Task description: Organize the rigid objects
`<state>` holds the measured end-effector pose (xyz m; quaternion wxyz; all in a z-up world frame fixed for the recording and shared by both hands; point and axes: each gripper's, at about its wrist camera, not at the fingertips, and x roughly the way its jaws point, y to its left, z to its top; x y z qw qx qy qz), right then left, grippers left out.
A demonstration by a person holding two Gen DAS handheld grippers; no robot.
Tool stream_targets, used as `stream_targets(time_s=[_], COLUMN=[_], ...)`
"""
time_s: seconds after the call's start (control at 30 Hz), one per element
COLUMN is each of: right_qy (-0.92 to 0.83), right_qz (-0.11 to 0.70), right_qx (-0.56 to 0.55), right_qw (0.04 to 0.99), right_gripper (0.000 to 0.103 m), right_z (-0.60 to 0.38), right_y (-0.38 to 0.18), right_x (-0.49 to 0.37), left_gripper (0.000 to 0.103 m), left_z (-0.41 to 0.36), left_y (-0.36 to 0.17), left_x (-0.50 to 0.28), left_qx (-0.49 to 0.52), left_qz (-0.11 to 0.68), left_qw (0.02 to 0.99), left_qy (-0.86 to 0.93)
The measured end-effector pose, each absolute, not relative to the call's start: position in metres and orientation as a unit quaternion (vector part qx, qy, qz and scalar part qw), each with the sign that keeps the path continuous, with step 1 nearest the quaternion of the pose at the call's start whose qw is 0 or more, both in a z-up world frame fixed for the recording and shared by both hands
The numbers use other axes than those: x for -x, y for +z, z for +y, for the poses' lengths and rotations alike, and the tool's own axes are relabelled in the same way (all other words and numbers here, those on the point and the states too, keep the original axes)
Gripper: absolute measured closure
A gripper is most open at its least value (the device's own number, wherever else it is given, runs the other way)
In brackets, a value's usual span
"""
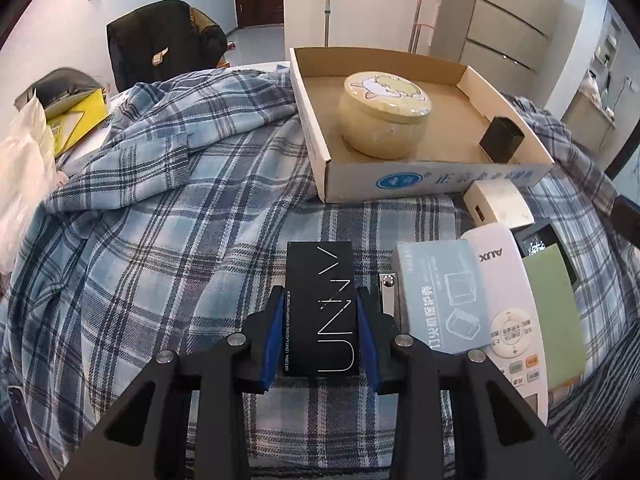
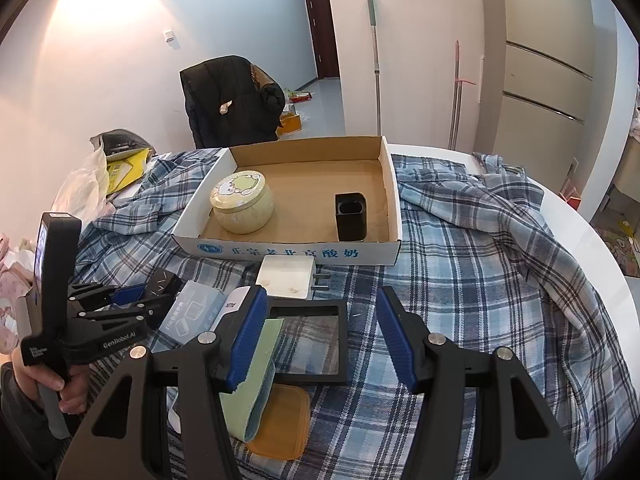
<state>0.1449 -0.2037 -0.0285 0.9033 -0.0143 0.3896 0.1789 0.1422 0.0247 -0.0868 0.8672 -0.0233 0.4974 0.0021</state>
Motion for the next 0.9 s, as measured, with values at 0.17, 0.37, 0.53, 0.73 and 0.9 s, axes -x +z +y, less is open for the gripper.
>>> stream_targets(time_s=[0.17, 0.37, 0.53, 0.73, 0.9], right_qy=[0.169, 0.152, 0.113, 0.138, 0.139], right_qz=[0.380, 0.404, 0.438, 0.486, 0.497], right_qx=[0.013, 0.021, 0.068, 0.065, 0.085], right_qw=[0.910, 0.902, 0.889, 0.860, 0.852], right_gripper=[0.047, 0.047, 0.047, 0.047, 0.047], right_z=[-0.207, -0.206, -0.202, -0.195, -0.184], right_y=[-0.025, -0.034, -0.057, -0.074, -0.082], right_x=[-0.143, -0.151, -0.166, -0.168, -0.164], left_gripper=[0.067, 0.067, 0.067, 0.067, 0.067], left_z=[0.026, 0.023, 0.016, 0.022, 0.023], left_y=[-0.062, -0.030, -0.016, -0.017, -0.019], left_x=[-0.128, -0.100, -0.090, -0.094, -0.095], left_qx=[0.019, 0.006, -0.001, 0.020, 0.026], left_qz=[0.432, 0.320, 0.266, 0.275, 0.280], left_qw=[0.902, 0.947, 0.964, 0.961, 0.959], left_qy=[0.013, 0.014, 0.011, 0.015, 0.013])
